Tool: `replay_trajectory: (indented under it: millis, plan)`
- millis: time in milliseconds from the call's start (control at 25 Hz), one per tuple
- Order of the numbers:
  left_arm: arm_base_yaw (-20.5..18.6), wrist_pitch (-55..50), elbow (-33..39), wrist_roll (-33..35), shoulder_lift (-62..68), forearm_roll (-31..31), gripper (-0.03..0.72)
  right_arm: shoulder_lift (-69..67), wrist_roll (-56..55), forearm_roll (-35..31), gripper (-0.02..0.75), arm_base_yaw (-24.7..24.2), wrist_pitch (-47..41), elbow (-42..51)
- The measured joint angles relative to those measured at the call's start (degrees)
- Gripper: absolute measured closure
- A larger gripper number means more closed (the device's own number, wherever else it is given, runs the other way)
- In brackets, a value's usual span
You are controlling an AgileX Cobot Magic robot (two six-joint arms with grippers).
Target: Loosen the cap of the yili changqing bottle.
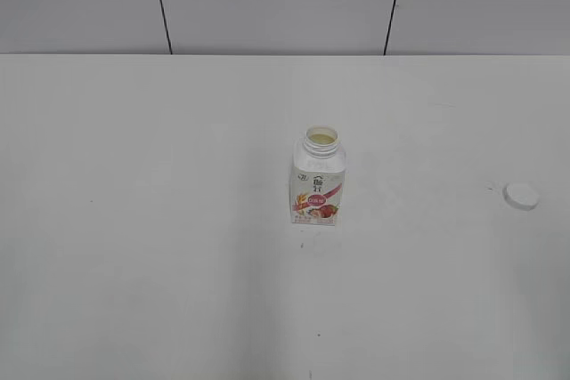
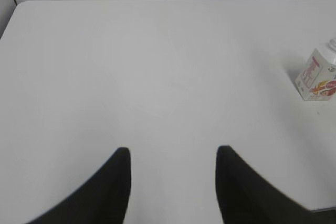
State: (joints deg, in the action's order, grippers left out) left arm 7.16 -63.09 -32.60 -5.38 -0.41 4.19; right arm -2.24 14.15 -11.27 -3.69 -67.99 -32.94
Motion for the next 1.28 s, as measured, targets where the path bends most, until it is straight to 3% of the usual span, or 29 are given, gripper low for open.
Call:
replay_trajectory:
  millis: [320,640,1280]
  plan:
    - [0.00,2.14,2.70,0.15,0.00,-0.58,0.351,2.62,-6.59,9.30,0.175,0.00,0.13,1.41]
    - [0.00,2.28,2.93,0.28,0.00,-0.62,0.352,2.69,-11.18,9.49,0.175,0.00,4.81,3.54]
    - [0.00,2.32,2.93,2.84,0.00,-2.53,0.354,2.69,-11.56,9.49,0.175,0.00,5.09,3.54]
